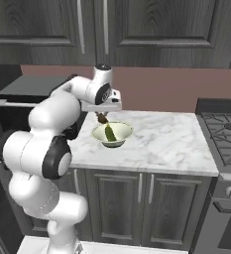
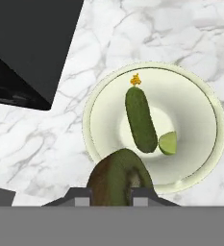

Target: Take the kiwi, cucumber, and lemon wedge from the freezer and place them in the bowl on the counter.

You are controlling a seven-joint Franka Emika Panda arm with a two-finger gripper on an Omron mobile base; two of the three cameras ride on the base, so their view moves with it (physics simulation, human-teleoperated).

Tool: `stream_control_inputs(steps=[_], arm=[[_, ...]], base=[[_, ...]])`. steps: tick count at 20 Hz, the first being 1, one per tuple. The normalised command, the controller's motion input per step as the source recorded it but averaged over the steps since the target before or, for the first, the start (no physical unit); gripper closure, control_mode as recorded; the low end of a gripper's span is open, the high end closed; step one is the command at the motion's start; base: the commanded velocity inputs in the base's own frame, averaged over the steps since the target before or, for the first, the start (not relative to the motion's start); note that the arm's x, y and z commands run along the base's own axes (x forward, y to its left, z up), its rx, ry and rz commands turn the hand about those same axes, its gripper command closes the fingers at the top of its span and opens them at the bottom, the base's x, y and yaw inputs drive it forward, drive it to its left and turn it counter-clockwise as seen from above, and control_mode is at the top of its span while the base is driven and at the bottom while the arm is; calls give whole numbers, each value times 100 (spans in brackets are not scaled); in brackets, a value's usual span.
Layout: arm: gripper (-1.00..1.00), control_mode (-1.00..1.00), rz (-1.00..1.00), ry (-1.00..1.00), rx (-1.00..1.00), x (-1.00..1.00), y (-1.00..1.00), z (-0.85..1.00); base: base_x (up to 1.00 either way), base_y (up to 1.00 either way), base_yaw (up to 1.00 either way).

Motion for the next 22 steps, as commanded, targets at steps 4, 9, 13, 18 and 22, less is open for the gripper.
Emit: stream_control_inputs(steps=[4, 9, 13, 18, 22], arm=[[100, -100, 1, 13, 0, 79, -19, -54], [100, -100, 1, 8, 0, 38, -17, -50], [100, -100, 1, 0, 0, 0, -14, -50], [100, -100, 1, 0, 0, 23, -3, -53], [100, -100, 0, 1, 0, 39, 0, -50]], base=[[0, 0, 0], [0, 0, 0], [0, 0, 0], [0, 0, 0], [0, 0, 0]])
